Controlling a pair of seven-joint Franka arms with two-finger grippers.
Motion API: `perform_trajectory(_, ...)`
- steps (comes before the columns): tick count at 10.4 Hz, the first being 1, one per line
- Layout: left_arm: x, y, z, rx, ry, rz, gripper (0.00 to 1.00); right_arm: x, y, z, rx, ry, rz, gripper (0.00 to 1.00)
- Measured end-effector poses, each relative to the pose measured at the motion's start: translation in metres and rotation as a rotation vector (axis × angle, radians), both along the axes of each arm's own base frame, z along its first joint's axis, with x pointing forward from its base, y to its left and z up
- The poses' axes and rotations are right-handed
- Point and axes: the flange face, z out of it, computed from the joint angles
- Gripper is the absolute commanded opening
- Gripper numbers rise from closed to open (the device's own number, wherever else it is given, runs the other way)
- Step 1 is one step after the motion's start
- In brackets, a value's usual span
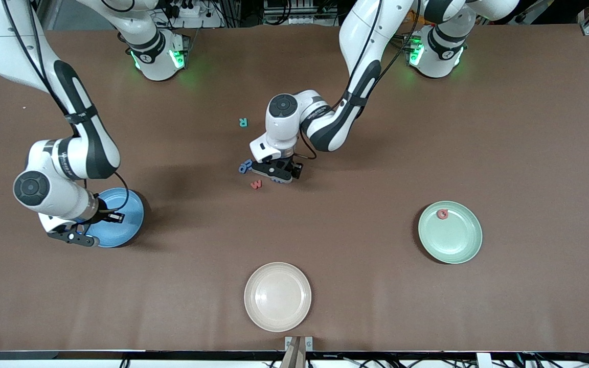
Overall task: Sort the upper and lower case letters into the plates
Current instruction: 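Drop the u onto the blue plate while the left gripper grasps the W, then carry the blue W to the green plate and open the left gripper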
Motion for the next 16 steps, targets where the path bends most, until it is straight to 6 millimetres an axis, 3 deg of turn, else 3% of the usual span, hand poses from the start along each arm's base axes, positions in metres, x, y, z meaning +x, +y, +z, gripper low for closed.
perform_trajectory(2,0.0,0.0,-0.002,0.001,0.0,0.0,0.71,0.0,0.003,0.0,0.002,-0.002,0.005,1.0)
perform_trajectory(3,0.0,0.0,-0.003,0.002,0.001,0.0,0.6,0.001,0.003,0.0,0.002,-0.004,0.006,1.0)
perform_trajectory(5,0.002,-0.001,-0.001,-0.001,-0.002,0.001,0.16,0.002,0.003,0.003,0.003,-0.011,0.007,1.0)
perform_trajectory(6,0.002,-0.001,-0.001,-0.001,-0.003,0.0,0.0,0.004,0.004,0.006,0.003,-0.019,0.007,1.0)
perform_trajectory(9,0.012,-0.001,0.01,-0.011,-0.024,0.01,0.0,0.017,0.002,0.025,0.0,-0.063,0.005,1.0)
perform_trajectory(11,0.036,0.009,0.049,-0.015,-0.048,0.072,0.0,0.023,0.003,0.039,-0.004,-0.051,0.005,1.0)
perform_trajectory(12,0.057,0.024,0.084,-0.009,-0.06,0.133,0.0,0.027,0.008,0.052,-0.009,-0.013,0.015,1.0)
perform_trajectory(13,0.085,0.053,0.125,0.005,-0.065,0.2,0.0,0.032,0.02,0.068,-0.014,0.009,0.031,1.0)
perform_trajectory(14,0.119,0.099,0.163,0.032,-0.051,0.277,0.0,0.036,0.034,0.082,-0.018,0.01,0.049,1.0)
perform_trajectory(15,0.151,0.156,0.187,0.075,-0.023,0.32,0.0,0.037,0.045,0.084,-0.017,0.017,0.062,1.0)
perform_trajectory(16,0.181,0.219,0.199,0.115,0.007,0.333,0.0,0.035,0.054,0.08,-0.01,0.028,0.071,1.0)
